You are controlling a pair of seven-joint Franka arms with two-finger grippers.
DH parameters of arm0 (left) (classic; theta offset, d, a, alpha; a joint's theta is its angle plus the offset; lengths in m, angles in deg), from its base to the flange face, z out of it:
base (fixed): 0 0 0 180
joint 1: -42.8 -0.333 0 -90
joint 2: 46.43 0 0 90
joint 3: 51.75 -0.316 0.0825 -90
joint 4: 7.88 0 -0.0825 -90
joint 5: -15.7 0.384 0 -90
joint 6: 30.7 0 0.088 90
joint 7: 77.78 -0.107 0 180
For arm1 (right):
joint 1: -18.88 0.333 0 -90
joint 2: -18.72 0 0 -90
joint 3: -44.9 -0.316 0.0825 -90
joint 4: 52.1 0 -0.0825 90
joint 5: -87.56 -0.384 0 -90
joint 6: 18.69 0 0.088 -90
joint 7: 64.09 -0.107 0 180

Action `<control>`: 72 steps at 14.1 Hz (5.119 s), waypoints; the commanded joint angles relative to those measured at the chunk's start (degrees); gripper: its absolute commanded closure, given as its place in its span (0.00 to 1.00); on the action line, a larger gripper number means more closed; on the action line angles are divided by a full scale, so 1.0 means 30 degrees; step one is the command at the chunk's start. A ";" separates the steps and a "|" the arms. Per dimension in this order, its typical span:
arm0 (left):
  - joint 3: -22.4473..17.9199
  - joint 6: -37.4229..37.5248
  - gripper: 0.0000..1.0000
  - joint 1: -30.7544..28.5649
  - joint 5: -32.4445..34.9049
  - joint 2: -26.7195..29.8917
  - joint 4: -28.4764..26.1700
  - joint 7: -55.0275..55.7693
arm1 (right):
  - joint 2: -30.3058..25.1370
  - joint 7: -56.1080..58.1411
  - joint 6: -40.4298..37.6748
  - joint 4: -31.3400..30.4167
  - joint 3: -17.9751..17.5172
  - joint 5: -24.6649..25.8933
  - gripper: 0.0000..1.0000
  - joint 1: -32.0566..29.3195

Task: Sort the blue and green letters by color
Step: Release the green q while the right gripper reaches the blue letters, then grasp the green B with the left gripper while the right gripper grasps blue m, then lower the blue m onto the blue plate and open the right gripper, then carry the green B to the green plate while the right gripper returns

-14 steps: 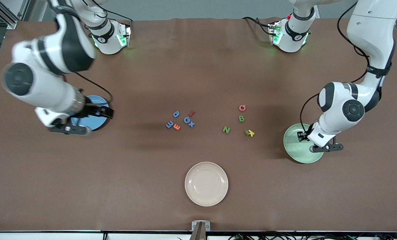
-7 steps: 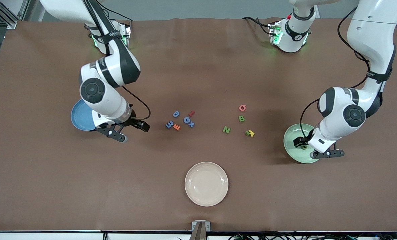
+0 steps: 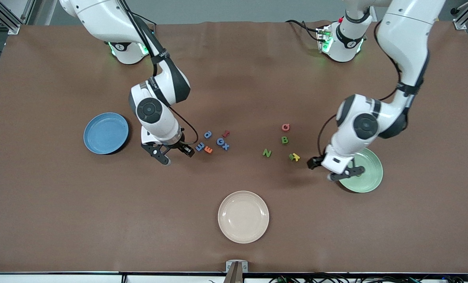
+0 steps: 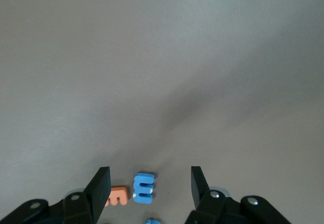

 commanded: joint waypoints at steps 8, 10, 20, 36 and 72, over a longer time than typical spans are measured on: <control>-0.0163 0.0216 0.36 0.3121 0.0292 -0.2987 0.2314 0.6806 | 0.1898 -0.2483 0.2181 -0.0153 0.0239 0.0181 0.33 0.1766; -0.0193 0.0216 0.42 0.3065 0.0292 -0.3048 0.2345 0.6839 | 0.2074 -0.2483 0.2240 -0.0124 0.0239 0.0210 0.34 0.1766; -0.0368 0.1033 0.86 0.2947 0.0321 -0.3107 0.2140 0.6839 | 0.2574 -0.2512 0.2621 -0.0064 0.0181 0.0152 0.38 0.1942; -0.0252 0.2999 0.97 0.3093 0.0321 -0.2346 0.3081 0.7103 | -0.1490 0.4008 -0.2560 -0.1171 0.0473 0.0181 1.00 -0.1070; 0.1214 -0.1542 0.52 0.2888 0.1962 -0.0763 -0.2928 0.6341 | -0.0418 -0.2065 0.3706 -0.3380 0.0034 -0.0229 0.34 0.1824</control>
